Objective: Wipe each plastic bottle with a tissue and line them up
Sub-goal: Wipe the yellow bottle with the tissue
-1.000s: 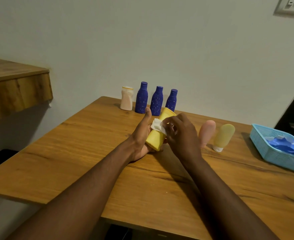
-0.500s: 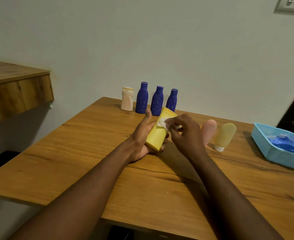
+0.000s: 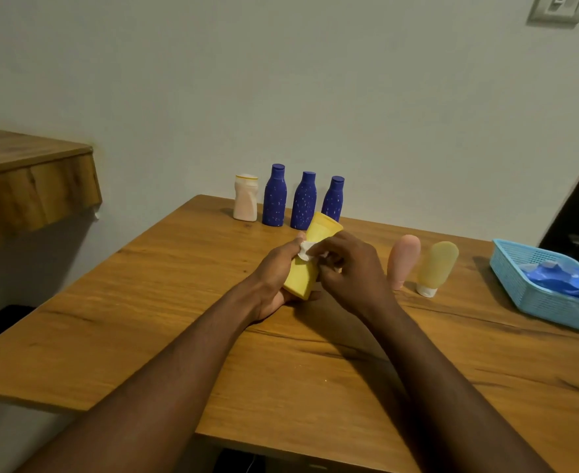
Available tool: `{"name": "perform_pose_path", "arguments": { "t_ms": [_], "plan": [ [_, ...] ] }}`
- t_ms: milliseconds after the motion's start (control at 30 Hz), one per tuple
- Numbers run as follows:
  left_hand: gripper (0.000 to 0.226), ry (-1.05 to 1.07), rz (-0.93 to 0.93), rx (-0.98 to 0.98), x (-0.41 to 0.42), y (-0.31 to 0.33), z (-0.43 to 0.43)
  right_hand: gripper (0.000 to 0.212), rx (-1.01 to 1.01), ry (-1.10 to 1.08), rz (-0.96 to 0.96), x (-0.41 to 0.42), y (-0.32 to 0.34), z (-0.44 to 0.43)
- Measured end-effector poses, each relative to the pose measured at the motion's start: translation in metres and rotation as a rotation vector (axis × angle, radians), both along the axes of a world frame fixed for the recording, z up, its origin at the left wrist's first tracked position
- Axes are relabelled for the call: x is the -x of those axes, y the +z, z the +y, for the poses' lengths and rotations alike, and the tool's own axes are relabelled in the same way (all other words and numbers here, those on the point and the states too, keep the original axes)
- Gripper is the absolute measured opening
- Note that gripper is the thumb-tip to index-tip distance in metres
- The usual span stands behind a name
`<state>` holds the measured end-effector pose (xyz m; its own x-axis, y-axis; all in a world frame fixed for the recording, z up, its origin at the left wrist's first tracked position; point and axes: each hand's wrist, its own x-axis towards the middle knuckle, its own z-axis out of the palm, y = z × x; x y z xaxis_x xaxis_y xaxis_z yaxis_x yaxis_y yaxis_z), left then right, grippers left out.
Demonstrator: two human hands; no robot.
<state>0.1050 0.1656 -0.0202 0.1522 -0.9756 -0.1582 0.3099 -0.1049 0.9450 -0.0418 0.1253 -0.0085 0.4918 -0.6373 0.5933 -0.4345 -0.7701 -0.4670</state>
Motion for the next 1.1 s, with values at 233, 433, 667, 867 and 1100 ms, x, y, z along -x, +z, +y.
{"name": "perform_pose_path", "arguments": {
  "t_ms": [233,433,667,867,1100],
  "plan": [
    [0.034,0.013,-0.09,0.08,-0.003,-0.006,-0.006,0.013,-0.123,-0.094,-0.291,0.006,-0.003,-0.014],
    [0.034,0.191,-0.232,0.106,-0.009,-0.012,-0.01,0.005,-0.228,0.046,-0.122,-0.001,-0.006,-0.004],
    [0.029,0.116,-0.33,0.124,-0.007,-0.007,-0.006,0.014,-0.147,-0.062,-0.276,-0.004,-0.007,-0.007],
    [0.031,0.049,-0.371,0.173,-0.004,-0.009,-0.006,0.012,-0.156,-0.133,-0.488,0.004,-0.005,-0.016],
    [0.032,0.252,-0.345,0.161,-0.014,-0.011,-0.008,0.007,-0.321,0.131,-0.109,-0.009,-0.009,0.003]
  ]
}}
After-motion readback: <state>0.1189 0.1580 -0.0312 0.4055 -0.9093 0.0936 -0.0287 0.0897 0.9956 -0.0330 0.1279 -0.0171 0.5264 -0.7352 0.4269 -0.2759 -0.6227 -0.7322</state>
